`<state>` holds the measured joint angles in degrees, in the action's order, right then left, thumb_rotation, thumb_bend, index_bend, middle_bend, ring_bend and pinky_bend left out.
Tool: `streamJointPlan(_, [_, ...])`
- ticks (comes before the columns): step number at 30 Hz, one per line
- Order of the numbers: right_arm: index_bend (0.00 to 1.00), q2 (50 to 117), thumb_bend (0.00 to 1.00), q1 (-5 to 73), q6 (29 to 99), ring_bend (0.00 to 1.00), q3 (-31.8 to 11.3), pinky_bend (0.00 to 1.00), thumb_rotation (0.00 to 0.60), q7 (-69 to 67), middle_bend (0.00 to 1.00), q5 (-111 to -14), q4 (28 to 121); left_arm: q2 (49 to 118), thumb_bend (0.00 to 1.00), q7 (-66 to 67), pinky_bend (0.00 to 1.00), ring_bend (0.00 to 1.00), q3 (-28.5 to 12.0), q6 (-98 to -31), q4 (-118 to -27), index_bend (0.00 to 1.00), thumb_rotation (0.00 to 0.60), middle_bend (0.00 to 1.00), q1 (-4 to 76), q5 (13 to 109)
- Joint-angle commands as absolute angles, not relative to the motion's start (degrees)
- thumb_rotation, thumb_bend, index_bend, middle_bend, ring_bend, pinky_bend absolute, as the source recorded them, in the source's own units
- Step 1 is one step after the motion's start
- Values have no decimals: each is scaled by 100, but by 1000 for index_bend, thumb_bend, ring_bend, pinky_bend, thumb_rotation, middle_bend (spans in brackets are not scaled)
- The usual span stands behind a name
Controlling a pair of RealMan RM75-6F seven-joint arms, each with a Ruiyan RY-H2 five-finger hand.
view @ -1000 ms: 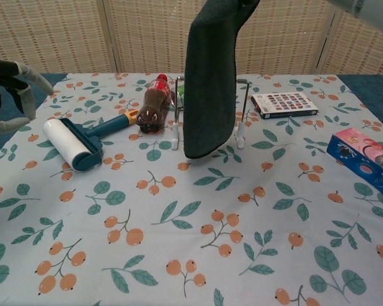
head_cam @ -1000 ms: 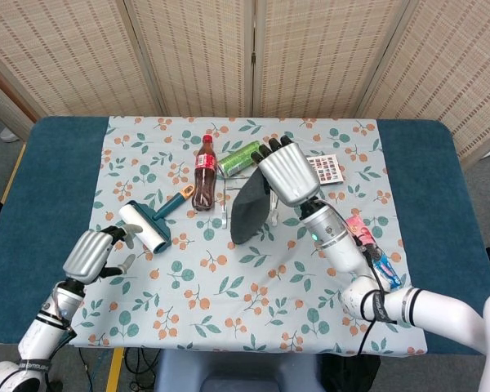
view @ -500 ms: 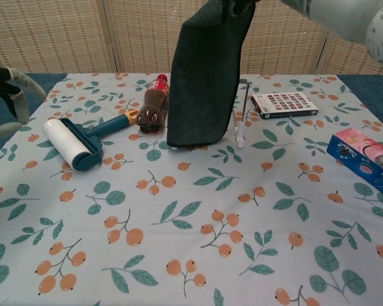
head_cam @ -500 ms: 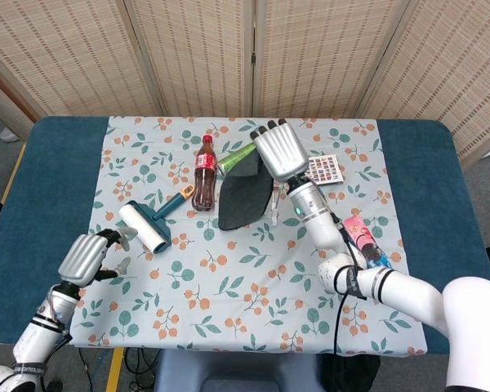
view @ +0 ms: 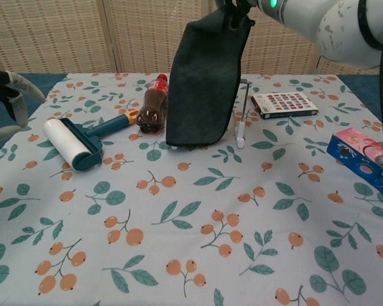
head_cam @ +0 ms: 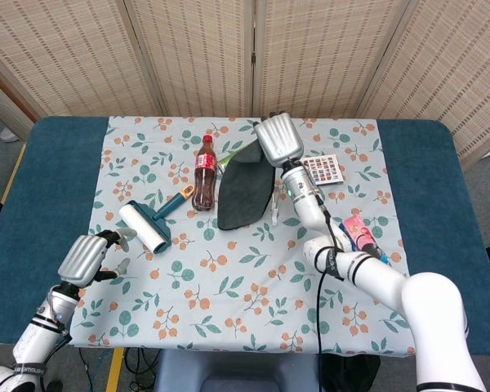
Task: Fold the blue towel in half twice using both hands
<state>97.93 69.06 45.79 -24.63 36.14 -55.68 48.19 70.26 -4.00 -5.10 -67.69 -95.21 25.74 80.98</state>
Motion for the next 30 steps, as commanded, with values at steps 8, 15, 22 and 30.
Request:
streamJointPlan(8, [0,10092,0,7178,4246,209,-2469,380,600,3542,233,-5179,4212,7055,363,-381,608,392,-527,-6737,-9472,277,600,488,2570,8043])
streamJointPlan(15, [28,9421,11,6595,4910,217,-2181,378,600,3265,276,-5623,5305,7031,363,-352,608,392,-575,-6709,-9385,277,600,488,2598,8015])
streamJointPlan(22, [288,8282,204,5548,5909,353,-1858,463,600,3050,420,-5987,7159,6978,363,-152,600,392,-659,-6793,-9282,278,600,488,2614,7996])
streamJointPlan(30, [430,6979,336,4173,7083,493,-1284,654,600,2696,519,-6545,8854,6893,363,203,555,392,-706,-6954,-9180,279,600,488,2531,7877])
